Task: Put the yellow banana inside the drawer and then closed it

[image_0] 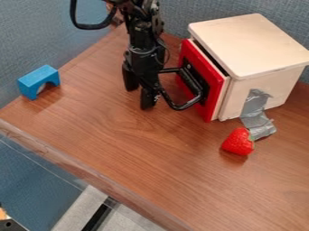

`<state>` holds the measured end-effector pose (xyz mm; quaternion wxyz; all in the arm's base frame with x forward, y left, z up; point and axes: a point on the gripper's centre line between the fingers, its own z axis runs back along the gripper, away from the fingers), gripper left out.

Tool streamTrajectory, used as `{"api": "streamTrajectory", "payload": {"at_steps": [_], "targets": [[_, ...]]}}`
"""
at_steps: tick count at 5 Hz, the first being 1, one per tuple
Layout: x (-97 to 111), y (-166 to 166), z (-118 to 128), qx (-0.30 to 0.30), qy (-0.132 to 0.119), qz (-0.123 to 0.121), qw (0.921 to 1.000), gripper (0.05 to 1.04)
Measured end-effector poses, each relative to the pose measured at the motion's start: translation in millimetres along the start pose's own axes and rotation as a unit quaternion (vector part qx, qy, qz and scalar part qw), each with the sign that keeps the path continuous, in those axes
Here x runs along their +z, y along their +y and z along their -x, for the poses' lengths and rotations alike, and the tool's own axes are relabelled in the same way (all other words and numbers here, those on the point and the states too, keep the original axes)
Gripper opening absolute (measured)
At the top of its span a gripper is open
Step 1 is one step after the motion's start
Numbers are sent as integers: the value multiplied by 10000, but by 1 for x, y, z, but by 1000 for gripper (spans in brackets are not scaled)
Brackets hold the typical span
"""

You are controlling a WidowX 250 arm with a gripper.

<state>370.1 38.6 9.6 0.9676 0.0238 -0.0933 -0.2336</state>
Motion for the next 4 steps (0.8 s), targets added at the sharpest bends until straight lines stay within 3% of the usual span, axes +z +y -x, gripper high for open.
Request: {"api": "streamTrajectory", "payload": {"at_steps": [2, 4], "targets": [[-4, -2, -17, 32, -63, 98, 9999, 1000], [-5, -3, -17, 23, -23, 108, 9999, 999]]}}
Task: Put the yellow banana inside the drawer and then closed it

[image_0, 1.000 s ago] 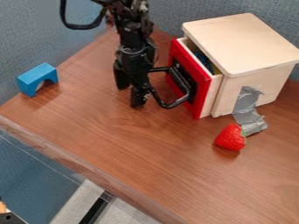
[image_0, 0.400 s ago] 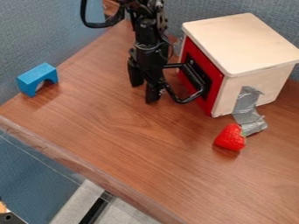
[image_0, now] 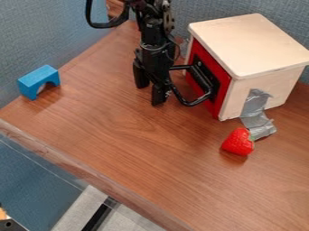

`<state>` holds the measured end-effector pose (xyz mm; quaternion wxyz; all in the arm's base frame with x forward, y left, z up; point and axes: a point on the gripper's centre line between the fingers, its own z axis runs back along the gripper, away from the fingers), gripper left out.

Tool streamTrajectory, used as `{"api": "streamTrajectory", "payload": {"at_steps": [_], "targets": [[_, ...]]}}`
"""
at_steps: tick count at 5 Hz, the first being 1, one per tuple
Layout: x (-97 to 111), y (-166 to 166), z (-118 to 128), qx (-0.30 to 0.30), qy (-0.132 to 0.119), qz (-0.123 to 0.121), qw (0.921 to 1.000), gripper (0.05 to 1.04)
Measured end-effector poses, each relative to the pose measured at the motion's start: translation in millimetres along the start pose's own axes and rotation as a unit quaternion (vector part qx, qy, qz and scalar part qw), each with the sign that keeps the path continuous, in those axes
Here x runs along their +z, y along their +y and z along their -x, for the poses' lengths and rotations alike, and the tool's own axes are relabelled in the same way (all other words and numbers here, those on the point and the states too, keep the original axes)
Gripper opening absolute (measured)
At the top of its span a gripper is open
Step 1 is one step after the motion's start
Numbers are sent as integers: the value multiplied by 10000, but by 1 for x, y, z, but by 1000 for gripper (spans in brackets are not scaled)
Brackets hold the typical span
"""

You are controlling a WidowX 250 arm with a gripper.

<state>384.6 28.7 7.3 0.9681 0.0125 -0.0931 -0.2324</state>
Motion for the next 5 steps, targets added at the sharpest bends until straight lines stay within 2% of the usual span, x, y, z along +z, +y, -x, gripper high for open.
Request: {"api": "streamTrajectory", "payload": {"at_steps": [1, 3, 4, 5], "targets": [[5, -9, 18, -118, 272, 131, 9995, 999], [57, -5, 66, -35, 564, -210, 9982, 999], [91, -8, 87, 78, 496, -423, 9978, 999], [111, -9, 97, 374, 449, -449, 9973, 999]]}}
